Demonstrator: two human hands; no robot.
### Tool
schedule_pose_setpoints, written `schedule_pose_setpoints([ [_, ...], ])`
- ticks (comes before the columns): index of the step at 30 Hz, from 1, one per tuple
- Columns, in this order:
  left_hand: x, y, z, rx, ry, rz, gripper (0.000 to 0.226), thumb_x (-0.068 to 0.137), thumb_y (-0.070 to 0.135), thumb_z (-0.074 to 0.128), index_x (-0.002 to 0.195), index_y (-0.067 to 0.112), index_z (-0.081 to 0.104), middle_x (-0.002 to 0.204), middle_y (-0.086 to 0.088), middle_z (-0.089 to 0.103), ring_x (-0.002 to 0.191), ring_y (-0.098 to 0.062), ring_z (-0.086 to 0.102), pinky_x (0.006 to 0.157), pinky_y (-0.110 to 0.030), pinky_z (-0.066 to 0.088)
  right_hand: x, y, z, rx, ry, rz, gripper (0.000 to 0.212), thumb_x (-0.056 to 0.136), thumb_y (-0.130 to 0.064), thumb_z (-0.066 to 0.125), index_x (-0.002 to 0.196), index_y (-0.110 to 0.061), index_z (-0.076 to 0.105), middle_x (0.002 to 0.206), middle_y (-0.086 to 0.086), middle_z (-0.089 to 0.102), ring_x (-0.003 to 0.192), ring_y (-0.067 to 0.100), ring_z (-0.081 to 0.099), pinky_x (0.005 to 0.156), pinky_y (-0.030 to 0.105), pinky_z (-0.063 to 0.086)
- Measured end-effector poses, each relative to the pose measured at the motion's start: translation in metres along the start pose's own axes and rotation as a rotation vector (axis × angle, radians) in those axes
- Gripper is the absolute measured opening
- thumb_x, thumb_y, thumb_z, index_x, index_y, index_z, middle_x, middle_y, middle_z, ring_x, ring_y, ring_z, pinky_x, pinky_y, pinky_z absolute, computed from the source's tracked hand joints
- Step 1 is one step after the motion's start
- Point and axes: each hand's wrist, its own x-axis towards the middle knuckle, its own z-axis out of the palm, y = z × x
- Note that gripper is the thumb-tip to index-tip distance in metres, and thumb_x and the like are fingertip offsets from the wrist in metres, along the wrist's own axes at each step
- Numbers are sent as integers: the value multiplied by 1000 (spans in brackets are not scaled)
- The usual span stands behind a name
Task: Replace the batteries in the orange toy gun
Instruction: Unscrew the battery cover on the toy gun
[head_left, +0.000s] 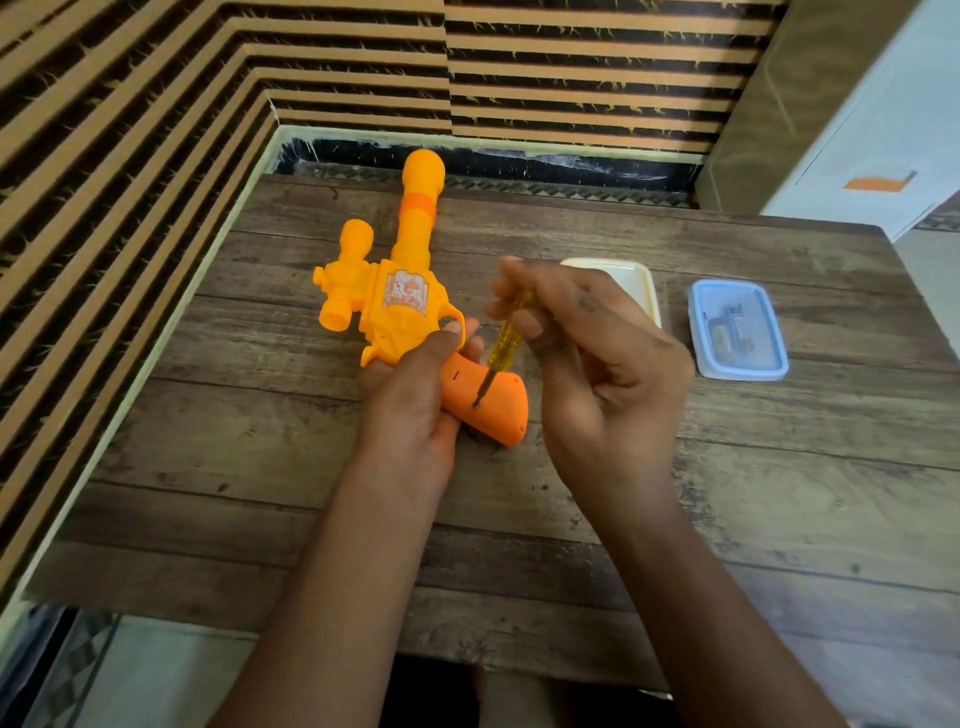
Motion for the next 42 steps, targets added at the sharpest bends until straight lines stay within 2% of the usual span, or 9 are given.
schedule_pose_setpoints([
  [8, 0, 0, 0, 12, 3, 11, 23, 93, 1, 68, 115, 6, 72, 113, -18, 77, 113, -37, 71, 92, -60, 57, 0, 1, 4, -43, 8, -16, 35, 92, 17, 67, 122, 0, 73, 107, 8, 71, 99, 18, 71, 86, 30, 55],
  [15, 1, -1, -2, 6, -20, 9, 19, 95, 2, 67, 111, 13, 71, 113, -17, 77, 111, -35, 73, 95, -61, 57, -2, -1, 3, -11, -8, 10, 23, 96, 0, 71, 119, -1, 74, 107, 10, 74, 96, 21, 73, 83, 38, 59],
  [21, -1, 1, 0, 22, 16, -2, 26, 93, 2, 69, 118, 12, 70, 114, -18, 77, 110, -35, 73, 95, -61, 57, -2, 3, 2, 25, -38, 50, 41, 93, 22, 58, 125, 0, 70, 109, 10, 76, 102, 21, 74, 89, 40, 60],
  [24, -1, 0, 0, 16, 7, -3, 26, 94, 2, 69, 118, 11, 70, 114, -17, 77, 111, -36, 73, 96, -62, 56, -2, 2, 1, 67, -47, 60, 33, 97, 12, 60, 125, -4, 71, 112, 10, 75, 101, 25, 74, 87, 44, 60],
  [27, 0, 1, -1, 24, -18, -5, 29, 93, 2, 70, 122, 7, 69, 116, -19, 76, 114, -38, 72, 96, -66, 54, -1, 2, 1, 0, 0, 29, 27, 95, 8, 70, 119, -4, 74, 105, 10, 69, 97, 19, 70, 82, 31, 55],
  [33, 2, 1, 1, 15, 19, -11, 28, 93, 2, 68, 121, 6, 69, 110, -17, 78, 112, -38, 72, 95, -64, 56, 1, 7, 0, 1, -16, 30, 56, 84, 32, 56, 128, 0, 70, 111, 10, 73, 104, 26, 73, 92, 39, 58],
  [36, 2, 0, 0, 20, 8, -6, 18, 94, 2, 68, 108, 11, 73, 108, -15, 79, 111, -36, 73, 94, -62, 57, 0, 5, 0, 25, -34, 28, 46, 89, 26, 59, 125, 0, 71, 111, 9, 73, 104, 24, 72, 90, 39, 58],
  [39, 1, 1, -1, 20, -26, 2, 26, 94, 2, 69, 119, 6, 70, 114, -19, 77, 114, -38, 72, 96, -65, 55, -1, 3, 2, -1, -2, 23, 25, 93, 11, 71, 114, -2, 75, 106, 12, 68, 95, 23, 71, 79, 36, 57],
  [42, 2, 0, -1, 25, -2, -1, 27, 93, 2, 69, 120, 3, 70, 113, -18, 77, 115, -38, 71, 94, -63, 56, 0, 4, 3, -32, 31, 1, 33, 90, 18, 70, 117, 0, 75, 102, 13, 66, 94, 22, 69, 80, 35, 57],
])
